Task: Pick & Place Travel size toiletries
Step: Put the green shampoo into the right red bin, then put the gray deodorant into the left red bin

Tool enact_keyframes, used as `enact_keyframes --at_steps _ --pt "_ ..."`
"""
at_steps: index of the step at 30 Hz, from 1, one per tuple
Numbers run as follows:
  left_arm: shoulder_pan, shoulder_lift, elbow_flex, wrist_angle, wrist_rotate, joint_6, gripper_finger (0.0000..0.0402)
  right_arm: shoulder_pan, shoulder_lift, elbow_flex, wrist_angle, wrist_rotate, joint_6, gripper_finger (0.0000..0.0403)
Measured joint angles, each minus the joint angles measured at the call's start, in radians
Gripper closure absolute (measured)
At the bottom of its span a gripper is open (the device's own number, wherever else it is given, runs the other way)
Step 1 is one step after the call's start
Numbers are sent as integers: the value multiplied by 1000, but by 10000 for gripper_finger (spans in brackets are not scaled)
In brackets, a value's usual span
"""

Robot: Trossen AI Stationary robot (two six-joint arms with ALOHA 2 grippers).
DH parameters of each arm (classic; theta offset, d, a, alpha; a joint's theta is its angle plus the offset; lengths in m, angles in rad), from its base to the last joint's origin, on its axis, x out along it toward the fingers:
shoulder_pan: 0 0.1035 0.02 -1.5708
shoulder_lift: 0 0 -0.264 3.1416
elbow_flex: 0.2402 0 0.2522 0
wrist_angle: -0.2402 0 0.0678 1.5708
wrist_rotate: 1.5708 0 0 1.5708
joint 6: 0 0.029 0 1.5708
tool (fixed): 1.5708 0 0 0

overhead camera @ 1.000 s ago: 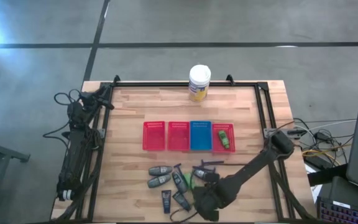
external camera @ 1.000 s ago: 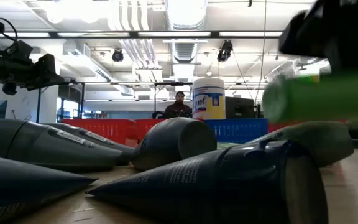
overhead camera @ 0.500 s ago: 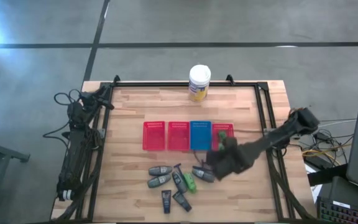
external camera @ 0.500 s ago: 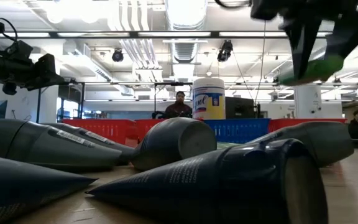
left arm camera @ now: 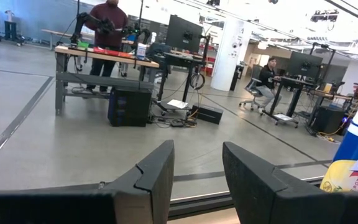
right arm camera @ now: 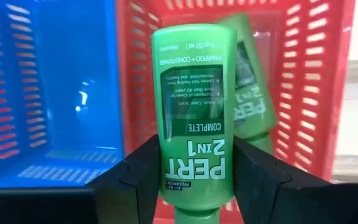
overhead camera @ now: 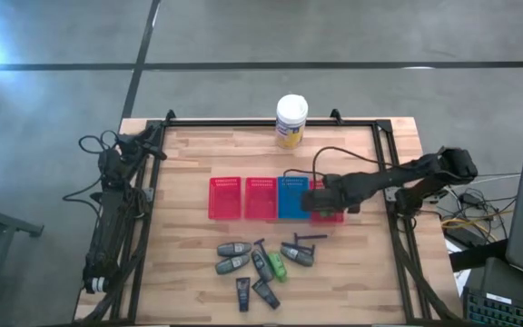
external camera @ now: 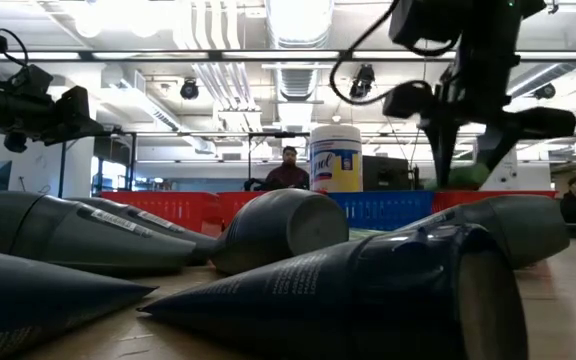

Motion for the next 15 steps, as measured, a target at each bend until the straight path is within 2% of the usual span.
enact_keyframes --at_steps 7,15 --pt "0 0 0 0 0 0 259 -32 5 -31 6 -7 3 245" --pt "0 0 0 0 0 0 259 -31 4 -32 5 18 2 171"
